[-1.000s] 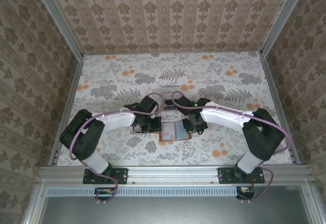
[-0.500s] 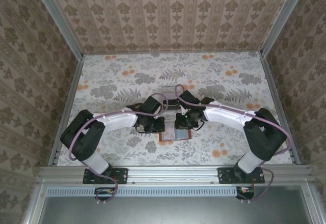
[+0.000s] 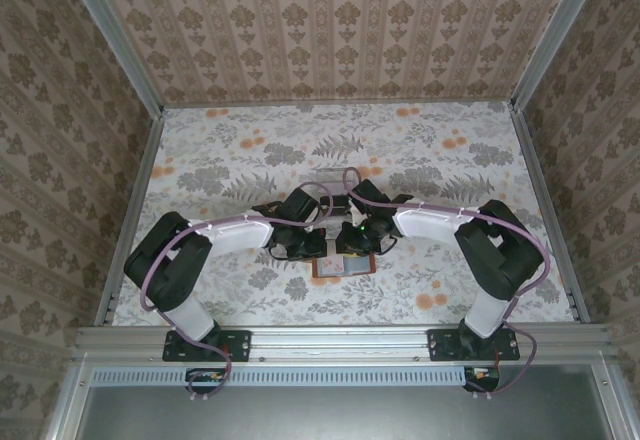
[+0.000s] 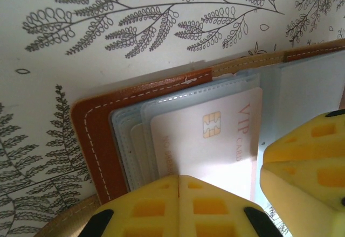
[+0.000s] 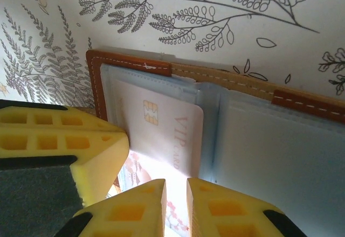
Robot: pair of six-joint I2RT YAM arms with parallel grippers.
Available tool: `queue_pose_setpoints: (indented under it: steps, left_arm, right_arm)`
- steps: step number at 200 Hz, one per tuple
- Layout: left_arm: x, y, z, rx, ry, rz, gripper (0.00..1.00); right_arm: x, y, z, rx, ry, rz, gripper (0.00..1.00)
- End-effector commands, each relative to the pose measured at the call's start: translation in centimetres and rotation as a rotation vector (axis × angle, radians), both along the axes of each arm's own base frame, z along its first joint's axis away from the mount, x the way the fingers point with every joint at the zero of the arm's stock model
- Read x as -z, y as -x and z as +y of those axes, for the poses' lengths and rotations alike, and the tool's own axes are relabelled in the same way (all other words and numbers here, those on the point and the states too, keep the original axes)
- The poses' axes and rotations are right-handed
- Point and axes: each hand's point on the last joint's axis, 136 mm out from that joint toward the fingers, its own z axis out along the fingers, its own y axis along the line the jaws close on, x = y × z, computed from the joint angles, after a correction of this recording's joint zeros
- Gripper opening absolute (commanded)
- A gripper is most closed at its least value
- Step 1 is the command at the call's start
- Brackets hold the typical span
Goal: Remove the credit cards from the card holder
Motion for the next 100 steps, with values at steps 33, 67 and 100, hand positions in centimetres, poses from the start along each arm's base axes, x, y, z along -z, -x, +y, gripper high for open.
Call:
queue_pose_setpoints:
  steps: [33, 67, 100]
  left_arm:
    - [0.7, 0.8, 0.6, 0.006, -0.034, 0.027, 0.00]
    - [0.4, 0.8, 1.0, 0.009, -0.054, 0.019, 0.00]
    - [0.6, 0.9, 1.6, 0.004, -0.075, 0.017, 0.00]
  right_arm:
    - [1.8, 0.4, -0.2, 0.012, 0.004, 0.049, 0.20]
    - [2.3, 0.5, -2.1, 0.016, 0.109, 0.024, 0.23]
    - [2.4, 0.7, -2.8, 0.015, 0.138, 0.019, 0.23]
